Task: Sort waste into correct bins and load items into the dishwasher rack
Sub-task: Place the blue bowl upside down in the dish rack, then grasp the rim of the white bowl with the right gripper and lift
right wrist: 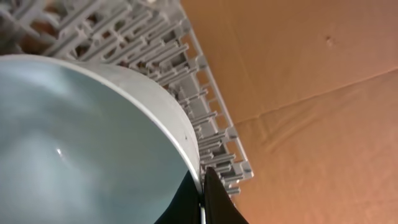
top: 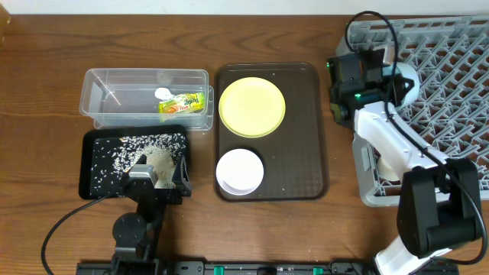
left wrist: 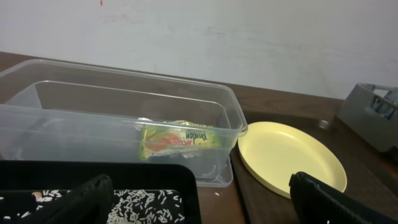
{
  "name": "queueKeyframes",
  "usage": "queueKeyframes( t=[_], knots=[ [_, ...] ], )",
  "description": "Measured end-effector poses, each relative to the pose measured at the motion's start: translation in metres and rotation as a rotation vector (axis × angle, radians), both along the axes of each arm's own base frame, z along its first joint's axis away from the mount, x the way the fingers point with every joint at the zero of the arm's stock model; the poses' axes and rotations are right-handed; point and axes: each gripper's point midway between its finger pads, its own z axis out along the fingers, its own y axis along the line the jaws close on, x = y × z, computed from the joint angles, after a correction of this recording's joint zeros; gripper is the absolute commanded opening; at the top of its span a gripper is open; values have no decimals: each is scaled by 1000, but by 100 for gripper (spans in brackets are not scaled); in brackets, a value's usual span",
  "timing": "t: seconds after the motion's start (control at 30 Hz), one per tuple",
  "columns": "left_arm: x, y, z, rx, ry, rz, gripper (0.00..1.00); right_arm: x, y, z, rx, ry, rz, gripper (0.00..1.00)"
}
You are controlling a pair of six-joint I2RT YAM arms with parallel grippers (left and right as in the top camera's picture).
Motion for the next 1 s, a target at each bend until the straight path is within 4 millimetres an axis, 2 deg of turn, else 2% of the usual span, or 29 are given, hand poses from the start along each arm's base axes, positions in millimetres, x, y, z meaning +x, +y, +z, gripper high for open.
queueKeyframes(
  t=[0.2, 0.33, 0.43, 0.53, 0.6, 0.73, 0.87, 1.0],
  knots=[
    [0, 0, 0, 0, 0, 0, 93, 2, -13, 4, -37, 44, -19, 1],
    [0, 0, 0, 0, 0, 0, 93, 1, -22, -4, -23, 104, -14, 1],
    [0, 0, 0, 0, 0, 0, 93, 0, -20, -7, -20, 133, -1, 1],
    [0, 0, 0, 0, 0, 0, 93, -1, -8, -9, -25, 155, 27, 4],
    [0, 0, 0, 0, 0, 0, 93, -1, 5, -12, -24, 174, 61, 10],
    [0, 0, 0, 0, 0, 0, 93, -1, 37, -24, 2, 227, 157, 36],
    [0, 0, 0, 0, 0, 0, 93, -4, 59, -30, 13, 248, 215, 54],
    [0, 0, 0, 0, 0, 0, 93, -5, 82, -35, 36, 266, 281, 62]
  ],
)
